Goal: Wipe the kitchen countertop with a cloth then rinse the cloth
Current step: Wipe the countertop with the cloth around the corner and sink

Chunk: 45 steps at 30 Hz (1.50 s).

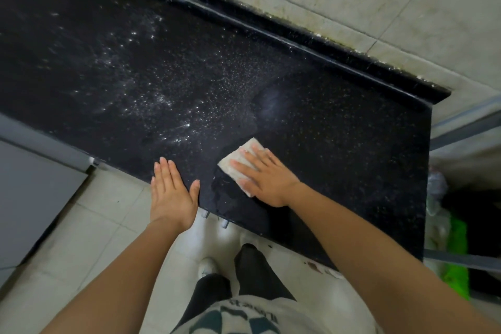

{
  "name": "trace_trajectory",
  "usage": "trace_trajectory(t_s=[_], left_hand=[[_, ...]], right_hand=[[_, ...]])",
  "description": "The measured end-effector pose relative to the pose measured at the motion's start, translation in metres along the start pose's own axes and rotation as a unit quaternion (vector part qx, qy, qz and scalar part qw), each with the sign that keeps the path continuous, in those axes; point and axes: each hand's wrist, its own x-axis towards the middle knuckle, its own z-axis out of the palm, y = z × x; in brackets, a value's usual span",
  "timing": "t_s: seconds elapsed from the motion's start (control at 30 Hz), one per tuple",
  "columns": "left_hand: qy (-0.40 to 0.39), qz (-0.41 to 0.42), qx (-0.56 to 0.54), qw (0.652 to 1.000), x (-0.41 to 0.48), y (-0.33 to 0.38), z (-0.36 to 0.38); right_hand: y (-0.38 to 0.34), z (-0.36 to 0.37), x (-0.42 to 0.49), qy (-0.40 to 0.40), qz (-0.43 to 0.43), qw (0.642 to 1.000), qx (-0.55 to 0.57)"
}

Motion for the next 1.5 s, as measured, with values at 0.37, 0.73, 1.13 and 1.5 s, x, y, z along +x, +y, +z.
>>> trace_trajectory(t_s=[0.37, 0.73, 1.13, 1.5], left_hand=[[-0.004, 0.008, 0.013, 1.000, 0.002, -0.002, 0.004], [-0.003, 0.019, 0.014, 1.000, 0.003, -0.004, 0.006], [-0.017, 0.035, 0.059, 0.997, 0.007, -0.008, -0.010], [-0.019, 0.020, 0.042, 0.999, 0.008, -0.011, -0.008]], right_hand=[[0.075, 0.025, -0.087, 0.031, 0.319, 0.929, 0.184], [-0.014, 0.040, -0.069, 0.051, 0.308, 0.936, 0.161], [-0.077, 0.028, -0.008, 0.051, 0.086, 0.994, 0.041], [0.008, -0.024, 0.070, 0.071, 0.116, 0.990, 0.048]])
